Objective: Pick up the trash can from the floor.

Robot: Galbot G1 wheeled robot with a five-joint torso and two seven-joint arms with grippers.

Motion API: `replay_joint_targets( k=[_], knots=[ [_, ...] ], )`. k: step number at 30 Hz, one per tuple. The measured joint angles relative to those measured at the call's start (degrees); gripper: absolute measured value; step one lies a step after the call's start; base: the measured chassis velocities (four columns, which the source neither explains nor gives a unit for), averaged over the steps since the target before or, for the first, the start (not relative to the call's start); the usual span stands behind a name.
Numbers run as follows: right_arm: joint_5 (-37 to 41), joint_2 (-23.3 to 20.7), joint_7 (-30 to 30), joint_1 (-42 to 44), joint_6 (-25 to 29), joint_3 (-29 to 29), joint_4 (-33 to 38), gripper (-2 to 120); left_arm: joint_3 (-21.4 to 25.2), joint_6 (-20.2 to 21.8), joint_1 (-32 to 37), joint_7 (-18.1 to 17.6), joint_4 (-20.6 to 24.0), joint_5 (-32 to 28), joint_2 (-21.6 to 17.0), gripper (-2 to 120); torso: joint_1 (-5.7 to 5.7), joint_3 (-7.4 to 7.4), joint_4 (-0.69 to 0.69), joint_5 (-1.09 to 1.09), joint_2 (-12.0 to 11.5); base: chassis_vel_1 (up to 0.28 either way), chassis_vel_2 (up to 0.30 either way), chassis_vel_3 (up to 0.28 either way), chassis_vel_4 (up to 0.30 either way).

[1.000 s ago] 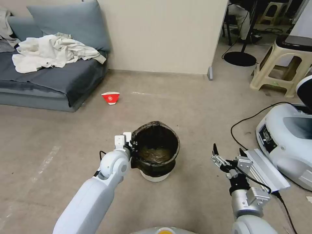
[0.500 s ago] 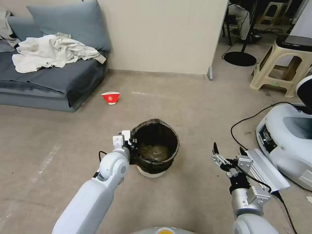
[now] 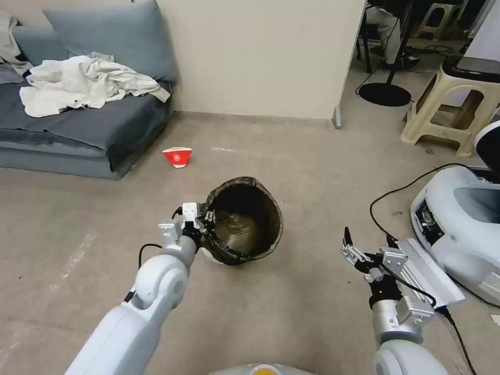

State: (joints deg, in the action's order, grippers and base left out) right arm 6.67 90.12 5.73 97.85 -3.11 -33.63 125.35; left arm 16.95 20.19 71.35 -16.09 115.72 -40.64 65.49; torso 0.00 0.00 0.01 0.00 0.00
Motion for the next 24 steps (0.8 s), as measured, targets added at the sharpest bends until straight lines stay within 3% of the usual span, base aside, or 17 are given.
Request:
replay_joint_targets(
  k=[6,11,24],
  knots=[
    [0.00,0.00,0.00,-0.29,-0.02,0.15,-0.15,100,3.25,-4.00,3.14,3.35,2.12,-1.87,-0.03,7,0.00,0.00,-0.01,0.00,0.00,0.000,0.000,0.000,0.000],
    [0.00,0.08,0.01,-0.34,-0.02,0.15,-0.14,100,5.33,-4.34,4.22,4.92,2.86,-3.72,0.19,7,0.00,0.00,-0.01,0.00,0.00,0.000,0.000,0.000,0.000],
    [0.00,0.11,0.05,-0.33,-0.04,0.11,0.01,100,5.95,-4.33,4.20,5.24,2.88,-4.29,0.26,7,0.00,0.00,-0.01,0.00,0.00,0.000,0.000,0.000,0.000]
  ],
)
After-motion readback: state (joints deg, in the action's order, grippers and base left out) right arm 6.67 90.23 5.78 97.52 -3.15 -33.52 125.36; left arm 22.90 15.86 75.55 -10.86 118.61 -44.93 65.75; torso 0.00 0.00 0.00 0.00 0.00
